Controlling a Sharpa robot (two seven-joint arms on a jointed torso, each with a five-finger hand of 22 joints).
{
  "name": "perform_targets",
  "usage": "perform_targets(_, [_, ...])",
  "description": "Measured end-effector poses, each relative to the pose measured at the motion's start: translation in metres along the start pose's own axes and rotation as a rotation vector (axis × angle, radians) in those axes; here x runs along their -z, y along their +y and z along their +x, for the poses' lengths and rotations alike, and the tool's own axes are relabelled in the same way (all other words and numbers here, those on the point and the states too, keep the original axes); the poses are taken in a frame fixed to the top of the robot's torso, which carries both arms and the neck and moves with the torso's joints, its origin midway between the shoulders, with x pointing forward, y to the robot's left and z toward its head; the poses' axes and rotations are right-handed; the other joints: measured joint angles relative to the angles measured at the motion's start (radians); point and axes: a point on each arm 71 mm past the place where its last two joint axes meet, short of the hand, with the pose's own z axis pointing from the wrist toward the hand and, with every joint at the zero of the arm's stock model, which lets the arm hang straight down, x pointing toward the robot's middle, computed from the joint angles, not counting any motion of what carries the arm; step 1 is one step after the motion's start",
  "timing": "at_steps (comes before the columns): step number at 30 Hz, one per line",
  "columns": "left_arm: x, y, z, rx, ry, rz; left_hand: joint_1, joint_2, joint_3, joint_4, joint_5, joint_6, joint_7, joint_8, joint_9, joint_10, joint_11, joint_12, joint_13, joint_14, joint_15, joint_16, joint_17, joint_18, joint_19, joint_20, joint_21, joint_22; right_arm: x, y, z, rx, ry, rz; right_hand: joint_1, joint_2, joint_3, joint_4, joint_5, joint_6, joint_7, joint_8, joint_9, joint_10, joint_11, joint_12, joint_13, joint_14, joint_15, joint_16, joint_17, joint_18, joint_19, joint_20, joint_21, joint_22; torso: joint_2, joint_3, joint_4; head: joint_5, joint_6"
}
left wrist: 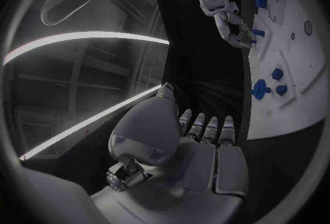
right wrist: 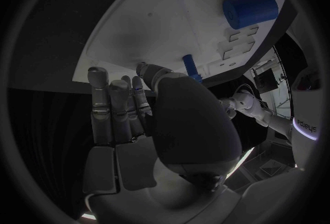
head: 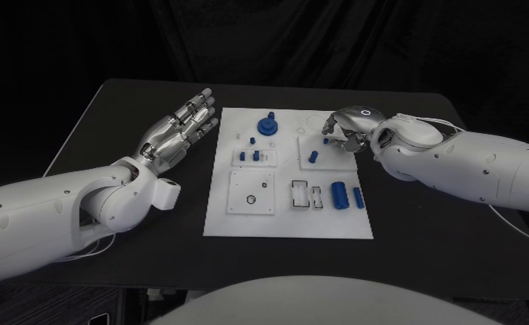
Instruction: Assemble the parts on the task board
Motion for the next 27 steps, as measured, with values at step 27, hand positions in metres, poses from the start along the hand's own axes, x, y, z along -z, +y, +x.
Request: perform_targets(27, [0.001,0.005,-0.002,0.011,0.007,-0.009,0.064,0.004,0.035,-0.029,0.109,0.014,0.029,0.000,0.001,0.002,0.045,0.019,0.002,0.001,0.030,0.000,0.001,0.001,-0.002,0.048,0.000,0.000,-0.006,0.009,0.011,-0.006,0.004,-0.030,0.000,0.000,0.006,-0.017,0.000,0.027,0.002,0.009,0.014,0.094,-0.020,-0.012,-0.030,0.021,-0.015,0.014,-0.006,0.000,0.034,-0.012,0.027,0.000,-0.001,0.0000,-0.0019,-0.009,0.000])
